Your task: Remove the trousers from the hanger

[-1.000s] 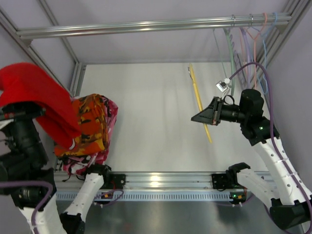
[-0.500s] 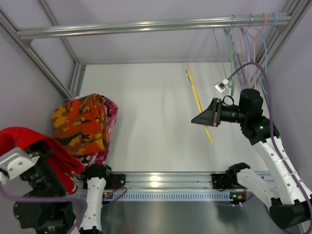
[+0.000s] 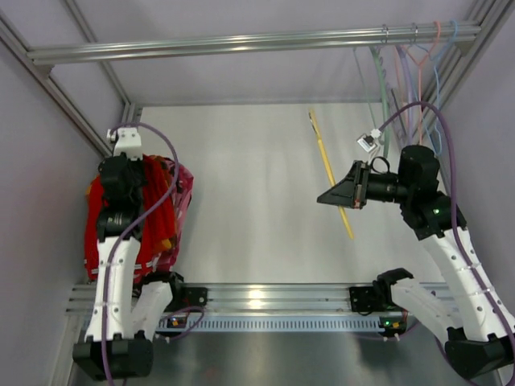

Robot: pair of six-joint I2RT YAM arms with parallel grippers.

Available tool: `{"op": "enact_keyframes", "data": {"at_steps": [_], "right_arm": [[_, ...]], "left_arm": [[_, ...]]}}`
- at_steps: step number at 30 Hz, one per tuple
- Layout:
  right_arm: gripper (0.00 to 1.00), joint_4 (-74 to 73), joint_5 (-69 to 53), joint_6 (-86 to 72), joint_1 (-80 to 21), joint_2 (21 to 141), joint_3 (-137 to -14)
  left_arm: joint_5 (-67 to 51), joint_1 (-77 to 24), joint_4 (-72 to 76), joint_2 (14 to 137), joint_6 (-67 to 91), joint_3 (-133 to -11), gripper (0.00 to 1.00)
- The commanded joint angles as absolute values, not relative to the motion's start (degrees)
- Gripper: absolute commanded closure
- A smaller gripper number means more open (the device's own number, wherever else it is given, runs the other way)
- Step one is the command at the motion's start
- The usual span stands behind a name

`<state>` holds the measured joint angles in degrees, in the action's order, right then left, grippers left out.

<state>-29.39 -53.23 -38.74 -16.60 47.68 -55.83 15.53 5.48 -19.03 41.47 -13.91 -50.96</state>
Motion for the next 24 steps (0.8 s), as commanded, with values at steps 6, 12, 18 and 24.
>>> {"op": "enact_keyframes", "data": {"at_steps": [6,12,18,24], "right_arm": [[1.00,-34.1,-56.5,-38.7,-12.0,43.5,-64.8],[1.00,-33.7,-59.5,-45.3,-8.3,45.3,-70.0],[1.00,-34.8,-59.4,-54.5,-3.4,50.9,-80.8],[1.00,-35.7,-58.3,-64.9,2.2,58.8,-91.4]], "left_arm": [[9.0,5.5,-8.6,51.9,-9.1,-48.2,0.59],[4.5,5.5,-16.1,48.4,-6.0,-52.4,0.01],[-1.8,5.5,-17.7,39.1,-1.4,-57.9,0.01],[-3.3,5.5,-19.9,35.1,-0.9,-59.9,0.01]]}}
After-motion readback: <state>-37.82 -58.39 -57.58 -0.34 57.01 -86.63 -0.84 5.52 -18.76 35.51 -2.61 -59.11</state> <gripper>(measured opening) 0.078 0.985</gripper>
